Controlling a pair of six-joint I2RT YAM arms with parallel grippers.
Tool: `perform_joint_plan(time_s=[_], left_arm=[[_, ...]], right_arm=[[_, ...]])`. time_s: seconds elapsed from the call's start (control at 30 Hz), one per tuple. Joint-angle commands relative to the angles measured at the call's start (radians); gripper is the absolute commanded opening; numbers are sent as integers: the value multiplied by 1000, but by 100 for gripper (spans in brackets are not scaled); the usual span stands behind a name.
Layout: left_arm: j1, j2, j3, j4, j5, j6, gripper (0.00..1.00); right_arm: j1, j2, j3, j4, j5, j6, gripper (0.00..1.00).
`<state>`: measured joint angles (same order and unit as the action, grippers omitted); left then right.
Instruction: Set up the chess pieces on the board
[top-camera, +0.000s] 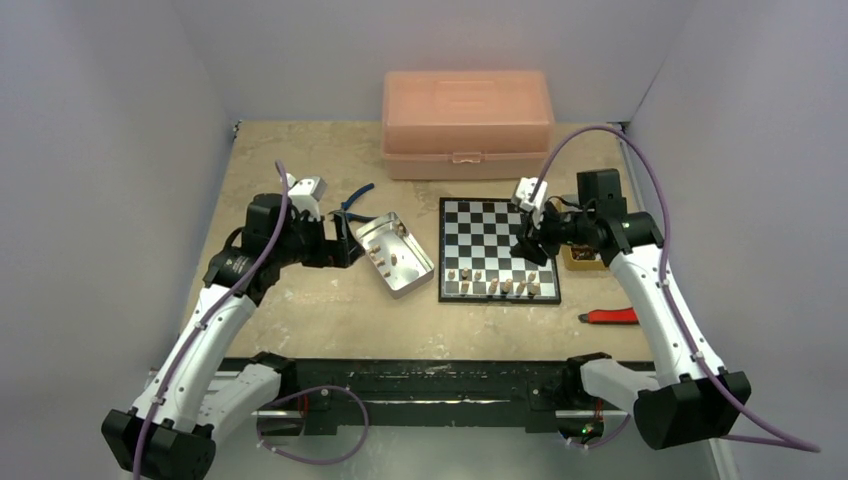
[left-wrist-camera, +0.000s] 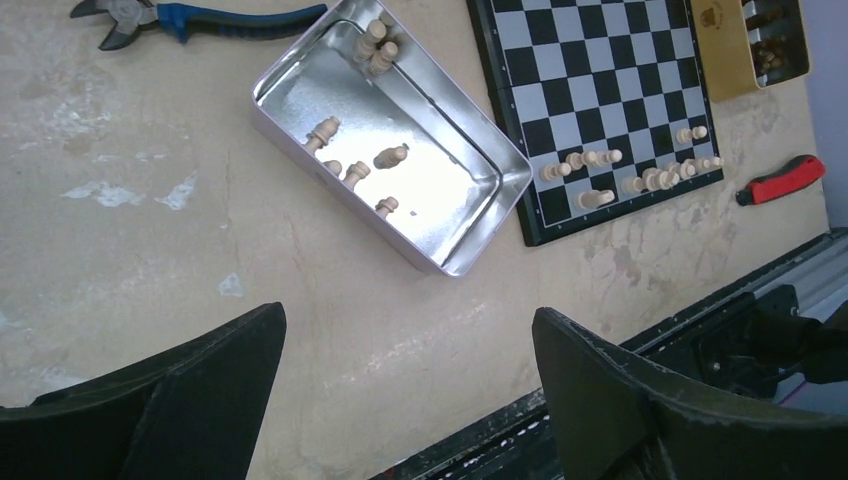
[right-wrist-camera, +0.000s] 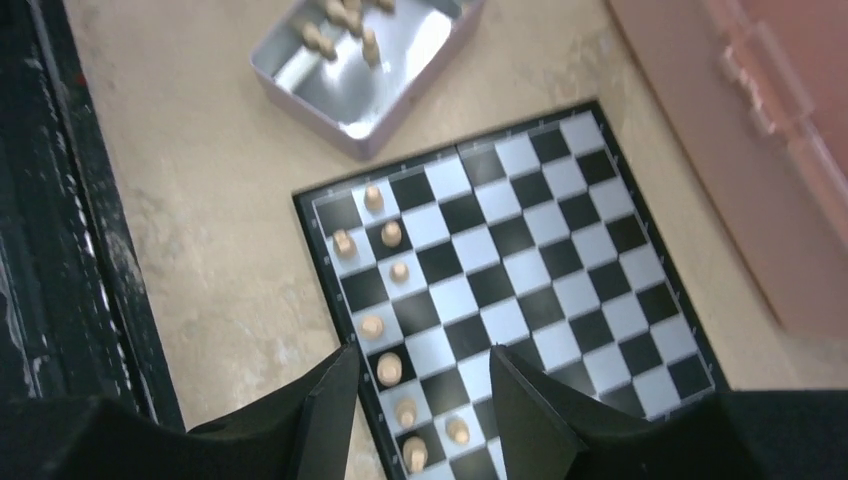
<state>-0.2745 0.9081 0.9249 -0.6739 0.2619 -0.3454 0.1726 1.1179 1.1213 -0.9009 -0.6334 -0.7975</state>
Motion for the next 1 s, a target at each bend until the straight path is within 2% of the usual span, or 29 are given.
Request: perform_joint_plan(time_s=[0.0,0.1,0.17,0.27,0.5,0.8,0.97], left_arm=[[-38,12,-10,57,69,-80,93],[-138,50,23,26,-33,-74,93],[-208,92,61,-14,-134,-59,93],[-259,156,99,-36,-207,-52,92],[-327,325,197,-47,-289,-37,80],[-358,632,370,-89,-365,38,52],[-358,786,463,-116,-380,106,43]], right_arm=[[-41,-19,45,81,-292,1,55],[-101,-12,-22,79,-493,-54,55],[-162,-15,-83,109,-576,-59,55],[-214,-16,-102,84,-563,-84,56],[-217,-9,-95,63,-558,-107,56],[-217,-13,-97,62,-528,-112,56],[-217,-12,-101,63,-518,-114,56]])
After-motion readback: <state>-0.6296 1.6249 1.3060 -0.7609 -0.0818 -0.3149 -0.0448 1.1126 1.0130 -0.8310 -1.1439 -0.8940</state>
